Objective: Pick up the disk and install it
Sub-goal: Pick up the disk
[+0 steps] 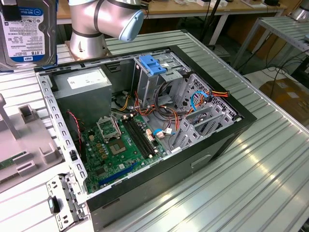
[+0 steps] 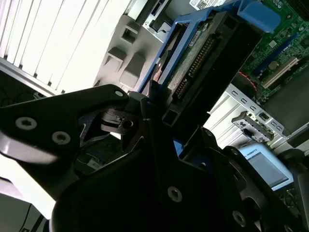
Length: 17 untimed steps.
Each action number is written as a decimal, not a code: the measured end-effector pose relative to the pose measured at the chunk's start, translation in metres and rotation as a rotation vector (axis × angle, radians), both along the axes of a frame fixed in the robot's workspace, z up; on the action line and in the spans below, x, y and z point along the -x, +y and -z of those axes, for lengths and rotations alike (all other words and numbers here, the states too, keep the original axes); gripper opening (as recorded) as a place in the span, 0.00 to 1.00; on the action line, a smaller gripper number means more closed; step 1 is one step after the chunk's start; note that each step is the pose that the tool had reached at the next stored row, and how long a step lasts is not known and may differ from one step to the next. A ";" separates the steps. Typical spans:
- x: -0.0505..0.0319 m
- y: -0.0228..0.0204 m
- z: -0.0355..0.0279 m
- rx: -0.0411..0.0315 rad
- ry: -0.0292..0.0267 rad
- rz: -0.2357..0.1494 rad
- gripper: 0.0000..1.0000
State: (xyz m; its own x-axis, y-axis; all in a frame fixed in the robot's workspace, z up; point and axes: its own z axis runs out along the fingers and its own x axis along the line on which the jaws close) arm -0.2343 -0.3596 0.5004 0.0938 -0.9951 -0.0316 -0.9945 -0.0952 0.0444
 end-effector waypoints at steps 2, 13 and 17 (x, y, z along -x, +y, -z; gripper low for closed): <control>-0.0018 -0.0002 0.0000 0.0000 0.0000 0.000 0.36; -0.0165 -0.0041 0.0001 -0.0001 0.0007 0.000 0.36; -0.0200 -0.0062 0.0001 0.0000 0.0008 0.000 0.36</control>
